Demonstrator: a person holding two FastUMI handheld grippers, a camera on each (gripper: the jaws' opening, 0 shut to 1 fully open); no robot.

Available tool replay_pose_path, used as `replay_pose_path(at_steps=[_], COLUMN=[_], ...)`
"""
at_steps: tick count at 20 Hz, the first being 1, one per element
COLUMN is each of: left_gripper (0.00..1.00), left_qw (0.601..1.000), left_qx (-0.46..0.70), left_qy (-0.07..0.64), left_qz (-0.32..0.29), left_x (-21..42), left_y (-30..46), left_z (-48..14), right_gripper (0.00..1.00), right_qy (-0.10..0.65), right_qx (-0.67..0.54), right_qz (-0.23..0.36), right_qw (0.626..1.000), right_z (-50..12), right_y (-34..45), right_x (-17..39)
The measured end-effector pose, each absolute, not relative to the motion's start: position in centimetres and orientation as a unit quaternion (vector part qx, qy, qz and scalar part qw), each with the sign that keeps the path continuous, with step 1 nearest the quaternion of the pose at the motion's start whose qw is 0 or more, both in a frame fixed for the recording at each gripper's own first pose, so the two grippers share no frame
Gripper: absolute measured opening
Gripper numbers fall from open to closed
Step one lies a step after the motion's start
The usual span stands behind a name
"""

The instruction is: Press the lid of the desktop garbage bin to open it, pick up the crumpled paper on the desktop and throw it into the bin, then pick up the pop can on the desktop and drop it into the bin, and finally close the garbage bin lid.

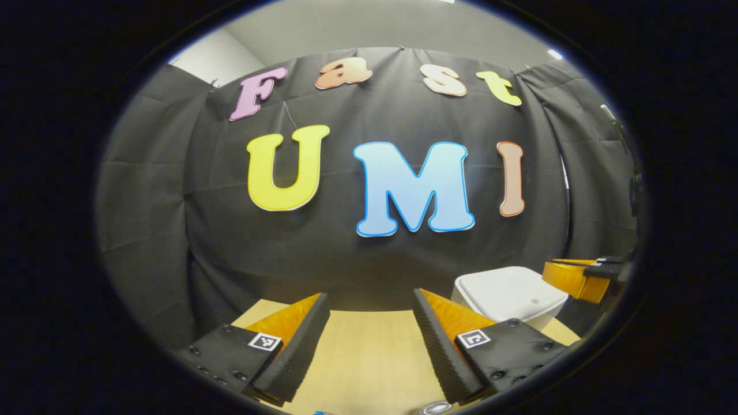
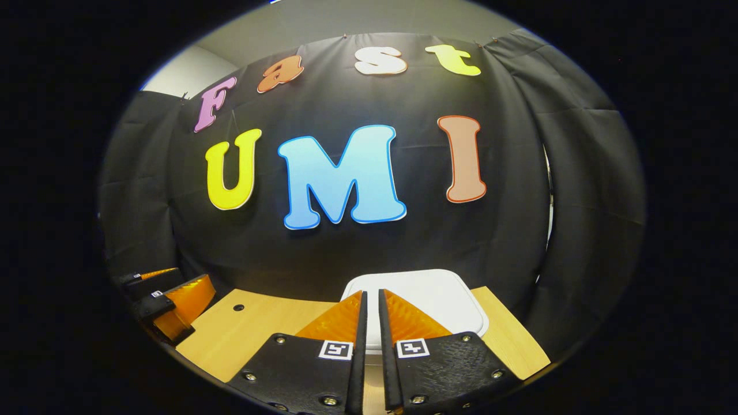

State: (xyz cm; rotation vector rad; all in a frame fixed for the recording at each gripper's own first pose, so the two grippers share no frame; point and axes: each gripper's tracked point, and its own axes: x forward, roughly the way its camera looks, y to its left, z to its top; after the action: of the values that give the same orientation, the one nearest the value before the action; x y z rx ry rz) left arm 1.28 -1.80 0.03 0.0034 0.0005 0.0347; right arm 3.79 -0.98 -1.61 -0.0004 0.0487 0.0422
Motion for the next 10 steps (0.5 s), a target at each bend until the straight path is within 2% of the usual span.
replay_pose_path(at_steps=[10], left_gripper=[0.95], left_qw=[1.0], left_qx=[0.009], left_qy=[0.004], left_qz=[0.019], left_x=[1.0], left_y=[-1.9], left_z=[-0.3], right_gripper=[0.13], right_qy=[0.072], right_qx=[-0.002], right_qz=[-0.005], right_qw=[0.997], right_z=[-6.1], right_y=[-3.6], right_x=[5.7])
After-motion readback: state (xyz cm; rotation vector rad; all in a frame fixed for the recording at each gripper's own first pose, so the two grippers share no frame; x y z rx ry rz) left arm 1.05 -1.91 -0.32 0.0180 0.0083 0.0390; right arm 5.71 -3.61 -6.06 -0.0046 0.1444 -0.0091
